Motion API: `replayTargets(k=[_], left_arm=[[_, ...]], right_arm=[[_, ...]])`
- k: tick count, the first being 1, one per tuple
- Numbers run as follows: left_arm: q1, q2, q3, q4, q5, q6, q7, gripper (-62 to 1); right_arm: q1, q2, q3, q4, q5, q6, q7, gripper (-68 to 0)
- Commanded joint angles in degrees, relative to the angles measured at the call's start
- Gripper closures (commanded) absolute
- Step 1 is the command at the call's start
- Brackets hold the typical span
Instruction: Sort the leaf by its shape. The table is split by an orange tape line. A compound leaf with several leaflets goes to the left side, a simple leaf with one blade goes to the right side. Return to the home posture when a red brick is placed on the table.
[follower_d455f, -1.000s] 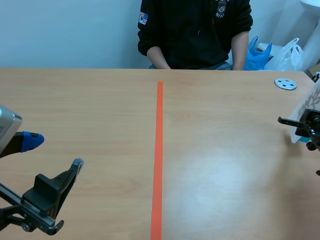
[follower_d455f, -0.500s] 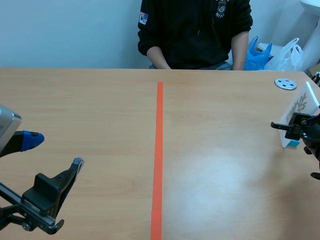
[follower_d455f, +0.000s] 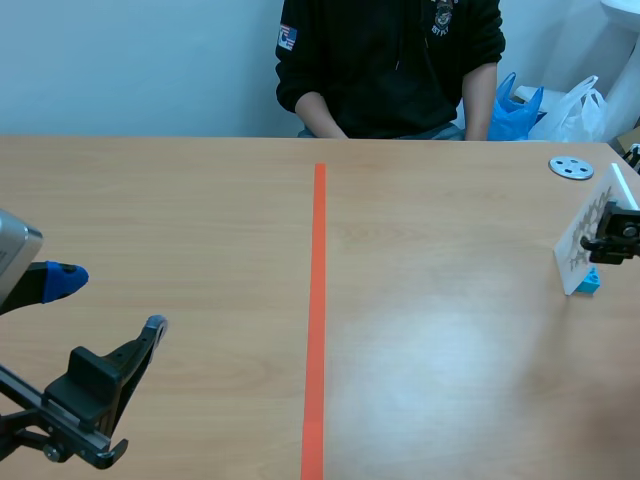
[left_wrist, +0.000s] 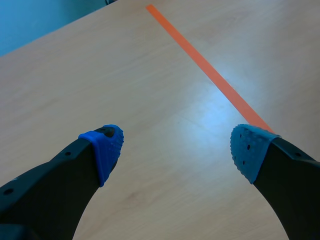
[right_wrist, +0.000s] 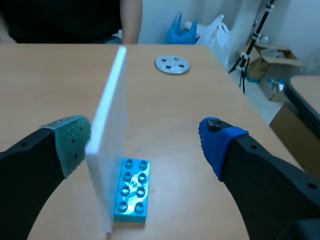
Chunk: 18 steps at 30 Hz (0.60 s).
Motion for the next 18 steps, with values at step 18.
replayTargets(k=[18], left_arm=[[0.1, 0.4, 0.0, 1.4, 0.1, 0.1, -1.2, -46.9]], right_arm=[[-25.9, 0.9, 11.0, 41.0, 12.0, 0.7, -8.1, -51.4]])
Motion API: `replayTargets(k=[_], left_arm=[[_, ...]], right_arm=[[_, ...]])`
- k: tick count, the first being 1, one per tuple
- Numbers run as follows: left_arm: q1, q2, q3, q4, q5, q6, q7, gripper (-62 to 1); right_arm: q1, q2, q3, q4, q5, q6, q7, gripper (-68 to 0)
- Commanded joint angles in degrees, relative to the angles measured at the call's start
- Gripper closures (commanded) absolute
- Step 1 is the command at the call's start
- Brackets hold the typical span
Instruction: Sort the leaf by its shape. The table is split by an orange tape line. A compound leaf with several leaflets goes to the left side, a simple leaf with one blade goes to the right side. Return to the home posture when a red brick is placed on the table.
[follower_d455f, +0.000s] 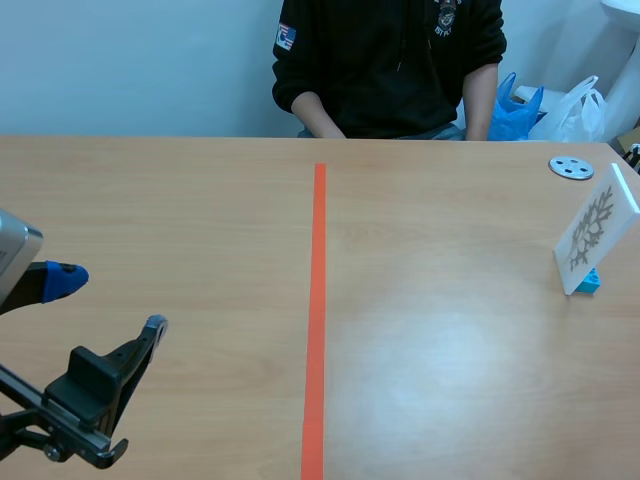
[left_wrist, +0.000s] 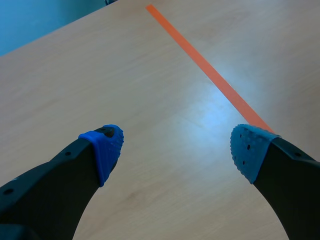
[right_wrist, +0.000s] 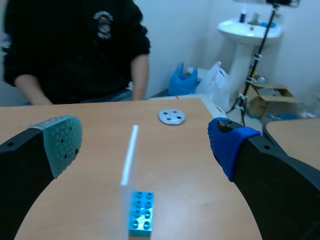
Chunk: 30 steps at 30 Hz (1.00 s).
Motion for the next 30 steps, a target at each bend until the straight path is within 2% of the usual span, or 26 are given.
replayTargets(k=[1, 5, 7, 9, 13, 15, 21, 23, 27, 30], left_arm=[[0.1, 0.4, 0.0, 1.4, 0.1, 0.1, -1.5, -46.9], [0.1, 0.4, 0.0, 1.4, 0.1, 0.2, -2.0, -46.9], [0.1, 0.4, 0.0, 1.4, 0.1, 0.2, -2.0, -46.9], [0.1, 0.4, 0.0, 1.4, 0.1, 0.2, -2.0, -46.9], [0.1, 0.4, 0.0, 1.4, 0.1, 0.2, -3.2, -46.9], [0.1, 0.4, 0.0, 1.4, 0.1, 0.2, -3.6, -46.9], [0.1, 0.5, 0.0, 1.3, 0.0, 0.1, -3.1, -46.9], [0.1, 0.4, 0.0, 1.3, -0.7, 0.1, -3.1, -47.1], [-0.3, 0.4, 0.0, 1.3, -1.4, -0.3, -3.1, -52.8], [-0.4, 0.4, 0.0, 1.3, -3.2, -0.4, -3.4, -56.2]], right_arm=[[-1.5, 0.9, 0.2, 2.5, 0.3, -0.2, 1.2, -51.5], [-6.5, 0.9, 0.2, 8.1, 0.3, 3.8, 1.1, -53.7], [-8.6, 1.0, 0.2, 10.0, 0.3, 7.2, 1.1, -59.9], [-10.7, 1.0, 0.2, 11.7, 0.3, 11.3, 1.1, -63.3], [-14.6, 1.0, 0.1, 14.6, 0.3, 19.2, 0.5, -64.3], [-16.2, 1.1, 0.1, 15.3, 0.3, 21.5, 0.5, -64.3], [-20.2, 1.1, 0.1, 15.5, 0.3, 24.9, 0.2, -64.3], [-21.6, 1.1, 0.1, 15.5, 0.3, 24.9, 0.2, -66.2], [-23.3, 0.8, 0.1, 15.5, -0.3, 24.9, 0.1, -67.9], [-23.5, 0.8, 0.1, 15.6, -1.1, 25.3, 0.0, -67.9]])
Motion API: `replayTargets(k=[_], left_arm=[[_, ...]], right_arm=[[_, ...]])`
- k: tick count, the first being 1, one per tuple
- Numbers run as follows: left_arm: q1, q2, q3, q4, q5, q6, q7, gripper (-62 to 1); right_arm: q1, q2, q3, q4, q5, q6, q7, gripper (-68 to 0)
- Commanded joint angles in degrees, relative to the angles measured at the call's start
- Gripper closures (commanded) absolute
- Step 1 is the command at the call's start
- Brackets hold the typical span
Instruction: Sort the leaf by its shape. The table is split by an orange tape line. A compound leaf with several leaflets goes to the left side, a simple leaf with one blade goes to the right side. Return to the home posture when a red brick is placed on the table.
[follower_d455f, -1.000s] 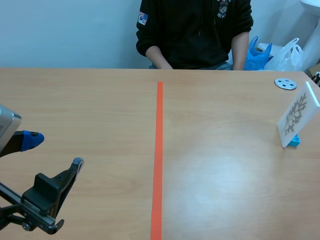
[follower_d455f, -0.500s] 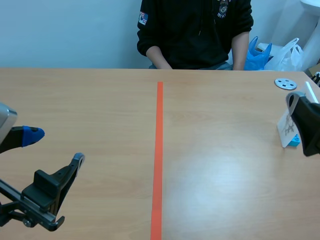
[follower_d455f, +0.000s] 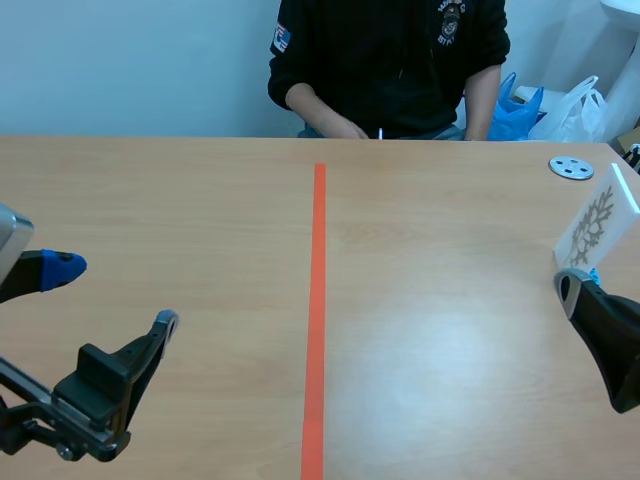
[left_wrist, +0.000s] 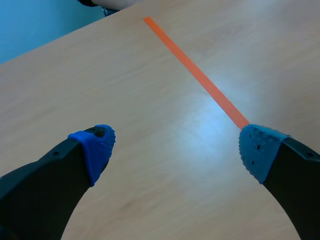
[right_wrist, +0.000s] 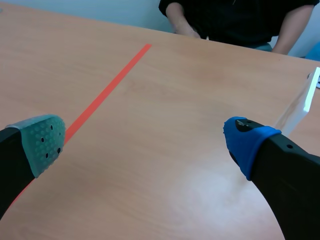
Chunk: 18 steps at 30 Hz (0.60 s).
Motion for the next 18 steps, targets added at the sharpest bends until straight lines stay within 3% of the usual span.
replayTargets(k=[1, 6, 18], left_arm=[[-0.2, 0.4, 0.0, 1.3, -1.7, 0.2, -0.9, -58.1], [-0.2, 0.4, 0.0, 1.3, -6.4, -1.2, -1.0, -60.3], [-0.1, 1.9, 0.0, 1.3, -6.6, -1.5, -4.6, -60.2]], right_arm=[[0.6, 0.7, 0.2, 0.5, -0.3, 0.5, 0.9, -67.9], [0.6, 0.8, 0.1, 1.8, -0.4, 1.7, 0.9, -67.9], [1.1, 0.8, -1.6, 3.2, -3.0, 1.2, 0.7, -67.9]])
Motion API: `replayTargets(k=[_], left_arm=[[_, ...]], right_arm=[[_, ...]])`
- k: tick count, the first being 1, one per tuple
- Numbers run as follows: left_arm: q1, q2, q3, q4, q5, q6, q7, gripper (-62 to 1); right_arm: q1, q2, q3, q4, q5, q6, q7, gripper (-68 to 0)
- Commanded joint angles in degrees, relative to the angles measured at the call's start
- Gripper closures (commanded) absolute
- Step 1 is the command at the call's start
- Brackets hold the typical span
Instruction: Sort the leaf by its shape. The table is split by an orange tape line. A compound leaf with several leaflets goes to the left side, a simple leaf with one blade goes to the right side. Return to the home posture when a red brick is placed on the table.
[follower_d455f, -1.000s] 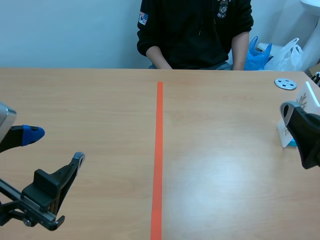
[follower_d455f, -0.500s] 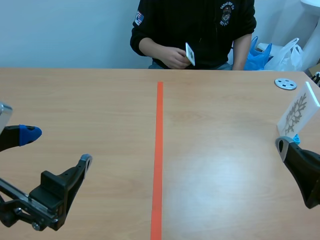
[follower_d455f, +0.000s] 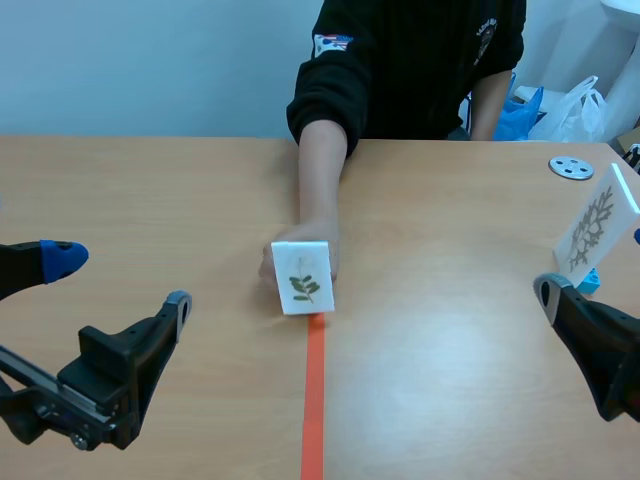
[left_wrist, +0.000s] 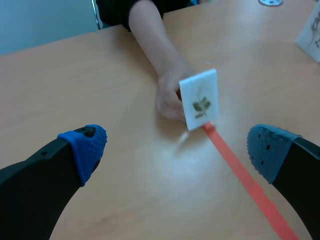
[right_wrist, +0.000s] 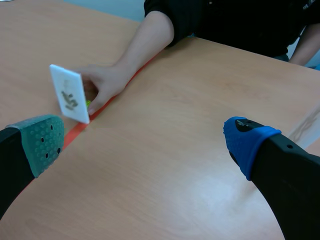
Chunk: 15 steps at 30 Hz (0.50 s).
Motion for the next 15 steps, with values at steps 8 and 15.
replayTargets(k=[8, 15], left_arm=[[-0.2, 3.0, 0.1, 1.3, 0.0, 0.1, 0.2, -60.2], [-0.2, 2.4, 0.1, 1.3, 0.5, 0.1, 1.2, -60.2]], right_arm=[[1.4, 0.8, -3.3, 1.0, -1.1, -0.2, 1.1, -67.9], [1.4, 1.4, -3.5, 1.0, -1.3, -0.1, 1.1, -67.9]])
